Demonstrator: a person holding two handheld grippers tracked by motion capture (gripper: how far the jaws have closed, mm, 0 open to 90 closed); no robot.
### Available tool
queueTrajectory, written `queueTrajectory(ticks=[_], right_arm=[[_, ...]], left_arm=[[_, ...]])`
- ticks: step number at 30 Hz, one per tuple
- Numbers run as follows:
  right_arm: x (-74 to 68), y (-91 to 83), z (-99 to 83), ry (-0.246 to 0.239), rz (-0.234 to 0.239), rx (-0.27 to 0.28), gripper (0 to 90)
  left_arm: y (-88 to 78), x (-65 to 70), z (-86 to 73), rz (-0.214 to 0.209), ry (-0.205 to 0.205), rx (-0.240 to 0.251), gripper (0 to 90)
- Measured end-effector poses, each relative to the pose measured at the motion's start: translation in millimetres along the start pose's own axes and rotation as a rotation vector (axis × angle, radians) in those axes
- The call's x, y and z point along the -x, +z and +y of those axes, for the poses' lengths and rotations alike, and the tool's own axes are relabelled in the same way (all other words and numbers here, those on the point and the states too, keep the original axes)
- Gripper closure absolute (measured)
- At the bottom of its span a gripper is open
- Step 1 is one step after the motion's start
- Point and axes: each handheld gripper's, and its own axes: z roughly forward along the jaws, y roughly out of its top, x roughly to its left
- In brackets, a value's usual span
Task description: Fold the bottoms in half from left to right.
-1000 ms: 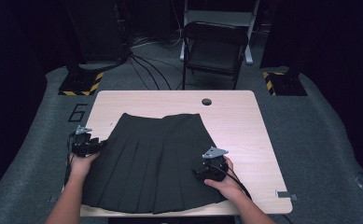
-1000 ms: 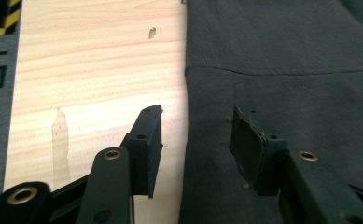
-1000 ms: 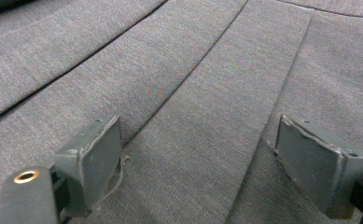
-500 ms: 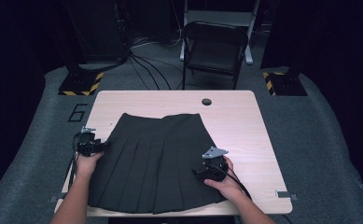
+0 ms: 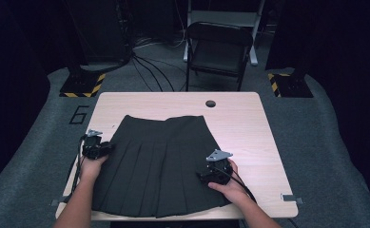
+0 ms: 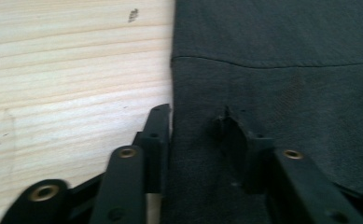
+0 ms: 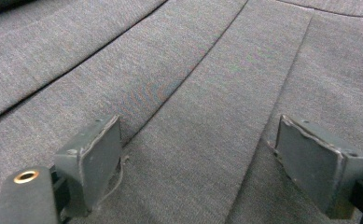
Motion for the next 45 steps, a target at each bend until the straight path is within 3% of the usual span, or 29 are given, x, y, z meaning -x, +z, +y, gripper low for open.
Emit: queueTrajectory(ticks=[5,9,15,21,29,34,43,45], right_arm=[[0.0,0.0,0.0,0.000,0.000,0.000,14.4],[0.0,0.0,0.0,0.000,0.000,0.000,14.4],[-0.1,0.0,0.1,0.003,0.002,0.000,14.4],[0.1,0.1,0.0,0.000,0.003,0.001,14.4],[0.0,0.1,0.0,0.001,0.003,0.001,14.4],[0.1,0.1,0.0,0.001,0.003,0.001,14.3],[0.1,0.1,0.0,0.000,0.003,0.001,14.3],[0.1,0.1,0.0,0.000,0.004,0.001,14.4]], left_arm=[[0.5,1.1,-0.7,0.004,-0.012,0.015,73.8],[0.9,4.8,0.5,0.022,0.009,0.018,78.7],[-1.5,5.7,2.3,0.018,0.000,0.022,81.3],[-10.4,8.9,7.4,0.011,0.025,0.042,81.8],[-28.5,22.5,22.5,-0.031,0.056,0.067,81.9],[-38.7,31.2,32.1,-0.062,0.073,0.039,81.9],[-49.8,51.5,44.2,-0.097,0.136,0.051,81.8],[-51.1,56.1,45.9,-0.116,0.126,0.040,81.7]])
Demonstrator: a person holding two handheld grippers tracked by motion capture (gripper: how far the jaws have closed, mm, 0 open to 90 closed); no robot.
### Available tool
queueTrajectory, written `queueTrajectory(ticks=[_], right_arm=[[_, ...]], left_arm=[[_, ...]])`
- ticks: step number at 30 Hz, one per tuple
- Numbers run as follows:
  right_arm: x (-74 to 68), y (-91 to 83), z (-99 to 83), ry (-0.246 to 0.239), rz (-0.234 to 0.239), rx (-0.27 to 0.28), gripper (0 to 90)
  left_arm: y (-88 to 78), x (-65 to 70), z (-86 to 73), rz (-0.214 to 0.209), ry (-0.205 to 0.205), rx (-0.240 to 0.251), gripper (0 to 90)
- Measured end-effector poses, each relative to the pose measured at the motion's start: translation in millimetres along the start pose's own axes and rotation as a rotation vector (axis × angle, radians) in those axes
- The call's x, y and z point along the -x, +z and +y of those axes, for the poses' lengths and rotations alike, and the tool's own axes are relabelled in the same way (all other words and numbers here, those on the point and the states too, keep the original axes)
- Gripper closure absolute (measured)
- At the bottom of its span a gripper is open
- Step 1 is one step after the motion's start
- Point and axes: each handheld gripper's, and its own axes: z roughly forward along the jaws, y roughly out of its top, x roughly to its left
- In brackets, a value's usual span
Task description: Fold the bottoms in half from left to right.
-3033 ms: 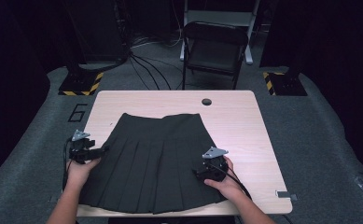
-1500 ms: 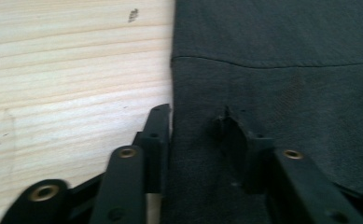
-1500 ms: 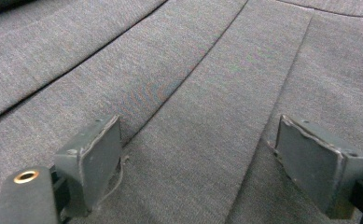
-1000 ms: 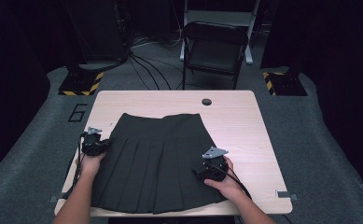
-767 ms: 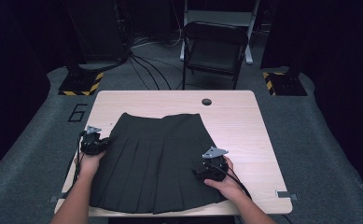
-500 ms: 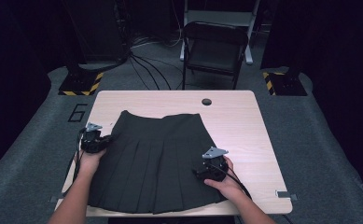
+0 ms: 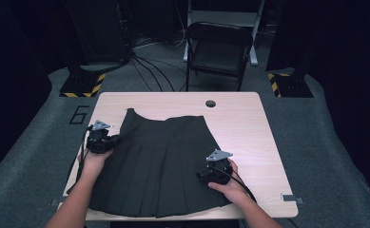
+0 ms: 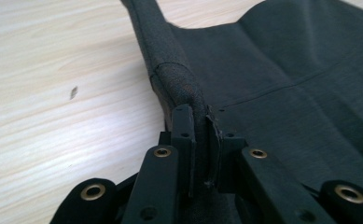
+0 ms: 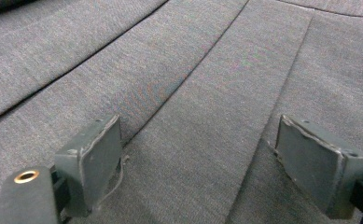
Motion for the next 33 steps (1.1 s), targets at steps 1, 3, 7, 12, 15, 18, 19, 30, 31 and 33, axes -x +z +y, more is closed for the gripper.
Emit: queueTrajectory(ticks=[1,3,7,12,15,18,19,30,31,33], right_arm=[[0.0,0.0,0.0,0.000,0.000,0.000,14.4],[0.0,0.0,0.0,0.000,0.000,-0.001,14.4],[0.0,-0.1,0.0,0.001,-0.001,0.000,14.4],[0.0,0.0,0.0,0.000,0.000,0.000,14.4],[0.0,-0.1,0.0,0.000,-0.001,-0.001,14.4],[0.0,0.0,0.0,0.000,0.000,0.000,14.4],[0.0,-0.1,0.0,0.000,-0.001,-0.001,14.4],[0.0,-0.1,0.0,0.001,-0.001,-0.001,14.4],[0.1,0.0,0.0,0.000,0.000,0.000,14.4],[0.0,-0.1,0.0,0.000,-0.001,0.000,14.4]], left_arm=[[0.0,0.0,0.0,0.000,0.000,0.000,81.8],[0.1,8.0,2.9,-0.014,0.034,-0.009,81.8],[1.4,20.4,7.2,-0.018,0.074,-0.032,81.8],[3.4,29.2,11.2,-0.031,0.113,-0.043,81.9],[6.7,34.1,14.2,-0.052,0.090,-0.038,81.9],[7.6,37.7,18.1,-0.061,0.084,-0.041,81.9],[7.6,37.7,18.1,-0.061,0.084,-0.041,81.8],[13.9,64.1,40.4,-0.124,0.159,-0.081,81.9],[15.1,67.4,41.5,-0.132,0.156,-0.080,81.8],[18.0,74.2,42.9,-0.143,0.159,-0.076,81.9]])
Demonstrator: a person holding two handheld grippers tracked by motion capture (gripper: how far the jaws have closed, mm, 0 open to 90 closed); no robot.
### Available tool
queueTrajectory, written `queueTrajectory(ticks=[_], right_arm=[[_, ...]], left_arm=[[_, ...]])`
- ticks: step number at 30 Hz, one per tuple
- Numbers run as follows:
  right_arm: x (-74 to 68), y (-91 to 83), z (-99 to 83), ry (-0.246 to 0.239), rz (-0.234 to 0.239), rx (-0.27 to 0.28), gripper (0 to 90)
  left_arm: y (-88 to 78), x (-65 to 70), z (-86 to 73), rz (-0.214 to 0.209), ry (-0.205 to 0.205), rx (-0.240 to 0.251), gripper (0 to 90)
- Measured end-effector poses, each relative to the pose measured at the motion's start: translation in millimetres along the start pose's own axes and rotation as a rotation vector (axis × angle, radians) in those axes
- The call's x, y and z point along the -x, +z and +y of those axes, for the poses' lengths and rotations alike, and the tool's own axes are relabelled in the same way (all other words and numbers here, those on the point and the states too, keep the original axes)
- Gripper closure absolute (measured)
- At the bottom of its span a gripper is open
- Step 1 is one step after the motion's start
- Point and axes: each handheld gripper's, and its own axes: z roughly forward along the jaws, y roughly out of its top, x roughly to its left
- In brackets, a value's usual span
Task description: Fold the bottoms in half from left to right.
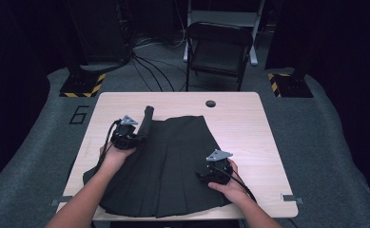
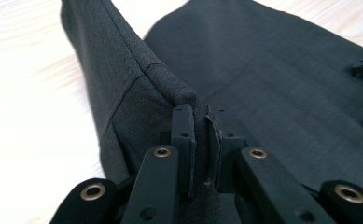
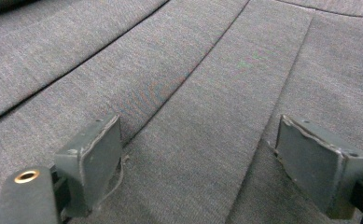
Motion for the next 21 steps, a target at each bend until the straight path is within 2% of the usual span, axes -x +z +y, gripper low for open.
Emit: queueTrajectory(ticks=[5,8,13,16,17,21], right_arm=[[0.0,0.0,0.0,0.000,0.001,0.000,14.4],[0.1,0.0,0.0,-0.001,0.000,0.000,14.4],[0.0,0.0,0.0,0.000,0.000,0.000,14.4],[0.0,0.0,0.0,-0.001,0.000,0.001,14.4],[0.0,0.0,0.0,0.000,0.000,0.001,14.4],[0.0,0.0,0.0,0.000,0.001,0.000,14.4]], left_arm=[[5.7,9.3,6.2,-0.034,0.009,-0.005,81.8],[13.1,17.5,12.0,-0.051,0.031,-0.016,81.9],[17.9,25.5,18.8,-0.064,0.027,-0.008,81.8],[17.2,25.8,23.0,-0.058,0.033,-0.006,81.8],[16.0,25.1,24.6,-0.060,0.018,-0.003,81.9],[8.4,21.9,31.6,-0.069,0.001,0.017,81.9]])
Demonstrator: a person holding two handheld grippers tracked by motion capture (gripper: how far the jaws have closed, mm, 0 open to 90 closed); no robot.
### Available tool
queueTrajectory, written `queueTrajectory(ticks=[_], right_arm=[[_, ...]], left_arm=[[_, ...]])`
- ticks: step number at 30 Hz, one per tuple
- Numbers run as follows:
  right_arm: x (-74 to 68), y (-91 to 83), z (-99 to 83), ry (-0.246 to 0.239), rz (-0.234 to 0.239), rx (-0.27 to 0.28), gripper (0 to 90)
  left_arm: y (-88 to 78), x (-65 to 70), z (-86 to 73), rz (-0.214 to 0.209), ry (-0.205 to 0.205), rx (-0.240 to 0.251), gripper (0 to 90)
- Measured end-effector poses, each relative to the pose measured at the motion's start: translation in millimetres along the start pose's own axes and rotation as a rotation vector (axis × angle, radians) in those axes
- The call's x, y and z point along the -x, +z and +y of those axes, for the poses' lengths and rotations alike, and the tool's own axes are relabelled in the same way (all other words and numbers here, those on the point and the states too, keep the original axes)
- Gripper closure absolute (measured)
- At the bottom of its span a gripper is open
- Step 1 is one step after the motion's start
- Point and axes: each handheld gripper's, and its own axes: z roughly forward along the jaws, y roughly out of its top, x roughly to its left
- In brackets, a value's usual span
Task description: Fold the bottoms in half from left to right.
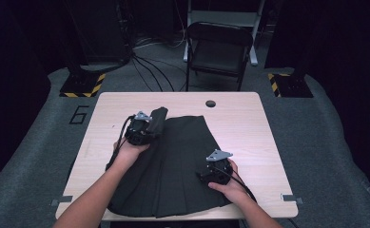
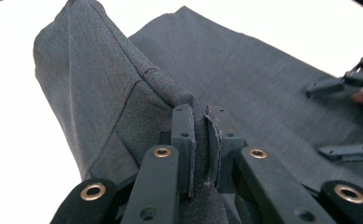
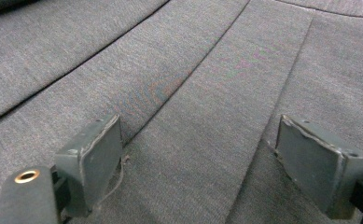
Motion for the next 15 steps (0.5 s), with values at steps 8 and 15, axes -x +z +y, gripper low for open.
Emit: queueTrajectory(ticks=[8,15], right_arm=[[-0.2,0.0,0.0,0.003,0.001,0.000,14.4],[-0.5,0.0,-0.1,0.009,0.001,-0.001,14.4]], left_arm=[[-2.4,13.7,18.0,-0.048,-0.010,0.049,81.8],[31.8,32.0,23.3,-0.067,0.006,0.048,81.7]])
